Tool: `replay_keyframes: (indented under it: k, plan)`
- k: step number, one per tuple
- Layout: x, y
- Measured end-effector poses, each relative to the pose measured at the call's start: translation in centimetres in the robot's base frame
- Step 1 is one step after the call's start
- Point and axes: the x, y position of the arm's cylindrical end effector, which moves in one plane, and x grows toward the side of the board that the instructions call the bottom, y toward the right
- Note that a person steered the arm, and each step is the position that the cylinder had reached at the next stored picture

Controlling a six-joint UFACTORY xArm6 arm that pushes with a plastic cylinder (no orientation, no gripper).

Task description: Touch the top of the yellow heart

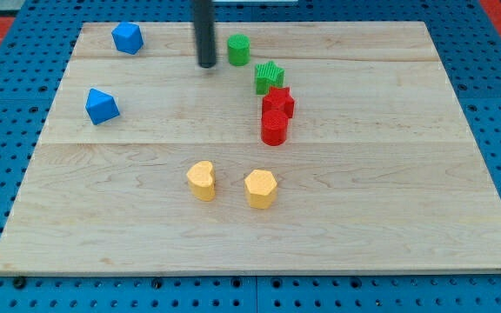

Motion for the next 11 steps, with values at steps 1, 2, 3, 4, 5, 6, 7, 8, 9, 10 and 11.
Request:
replay_keyframes:
  k: [1, 2, 3, 4, 5, 6, 7, 8, 9, 10, 11]
  plan:
    - [-1.8, 5.1]
    - [-1.8, 6.6]
    - [-2.2, 5.6]
    - [-1.9, 4.5]
    - [-1.3, 4.1]
    - [2.4, 2.4]
    - [8.1, 1.4]
    - [11.3, 2.5]
    - [14.9, 3.7]
    - [18.7, 4.6]
    - [20.5, 5.6]
